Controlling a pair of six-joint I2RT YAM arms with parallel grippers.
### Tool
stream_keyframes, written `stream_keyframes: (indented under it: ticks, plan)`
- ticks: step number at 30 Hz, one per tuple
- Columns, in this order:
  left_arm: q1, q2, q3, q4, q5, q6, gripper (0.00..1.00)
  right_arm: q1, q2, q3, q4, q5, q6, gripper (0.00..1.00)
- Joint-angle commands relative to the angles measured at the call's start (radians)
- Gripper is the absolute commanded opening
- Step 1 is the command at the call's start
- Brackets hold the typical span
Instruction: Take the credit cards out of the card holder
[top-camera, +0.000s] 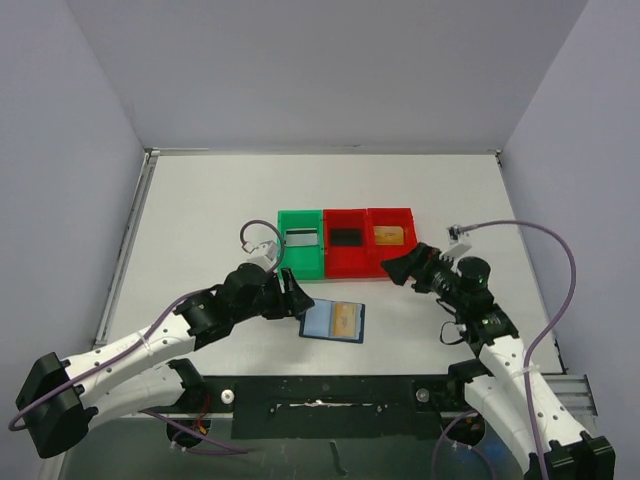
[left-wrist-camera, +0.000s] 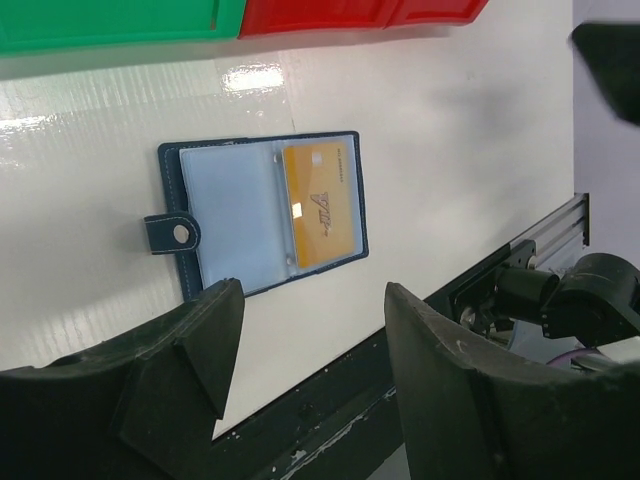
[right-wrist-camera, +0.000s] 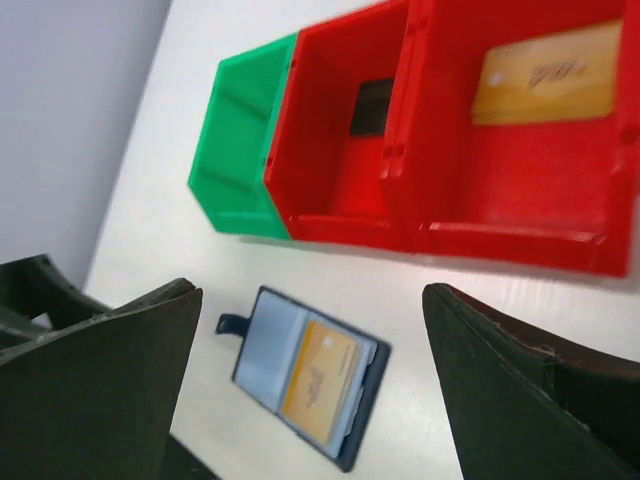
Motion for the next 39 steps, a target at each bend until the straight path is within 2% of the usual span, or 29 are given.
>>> stream_keyframes:
  ticks: [1, 3, 5, 9, 12, 14, 17, 20, 24, 29, 32, 36, 39]
  plan:
    - [0.007, 0.014, 0.053, 0.086, -0.013, 0.001, 0.59, -0.013, -0.098, -0.220, 0.294, -0.175, 0.404, 0.98]
    - [0.007, 0.011, 0.054, 0.077, -0.011, -0.010, 0.59, -0.037, -0.065, -0.188, 0.192, -0.214, 0.411, 0.97]
    - [0.006, 0.001, 0.059, 0.061, -0.016, -0.020, 0.59, -0.020, -0.019, -0.094, 0.023, -0.158, 0.352, 0.97]
    - [0.007, -0.014, 0.052, 0.052, -0.037, -0.023, 0.59, 0.002, 0.036, 0.107, -0.250, 0.029, 0.213, 0.98]
    - [0.008, -0.005, 0.054, 0.051, -0.027, -0.023, 0.59, -0.002, 0.020, 0.181, -0.386, 0.271, 0.314, 0.97]
    - [0.007, 0.003, 0.053, 0.058, -0.016, -0.023, 0.59, -0.014, 0.000, 0.180, -0.367, 0.276, 0.273, 0.98]
    - [0.008, 0.015, 0.049, 0.068, -0.022, -0.045, 0.59, -0.027, -0.010, 0.132, -0.286, 0.185, 0.301, 0.97]
    - [0.008, 0.037, 0.037, 0.104, -0.013, -0.085, 0.59, -0.029, 0.048, 0.113, -0.246, 0.084, 0.289, 0.98]
    - [0.008, 0.086, 0.060, 0.086, 0.010, -0.073, 0.59, 0.001, 0.134, 0.134, -0.268, 0.056, 0.268, 0.99]
    - [0.007, 0.082, 0.041, 0.106, 0.007, -0.081, 0.59, 0.033, 0.171, 0.069, -0.264, 0.070, 0.359, 0.95]
    - [0.009, 0.086, 0.040, 0.114, 0.011, -0.070, 0.59, 0.064, 0.230, 0.080, -0.293, 0.088, 0.349, 0.95]
    - [0.007, 0.103, 0.041, 0.131, 0.002, -0.072, 0.59, 0.202, 0.229, 0.065, -0.330, 0.241, 0.431, 0.97]
    - [0.007, 0.105, 0.001, 0.182, 0.009, -0.109, 0.59, 0.292, 0.226, 0.032, -0.274, 0.267, 0.499, 0.95]
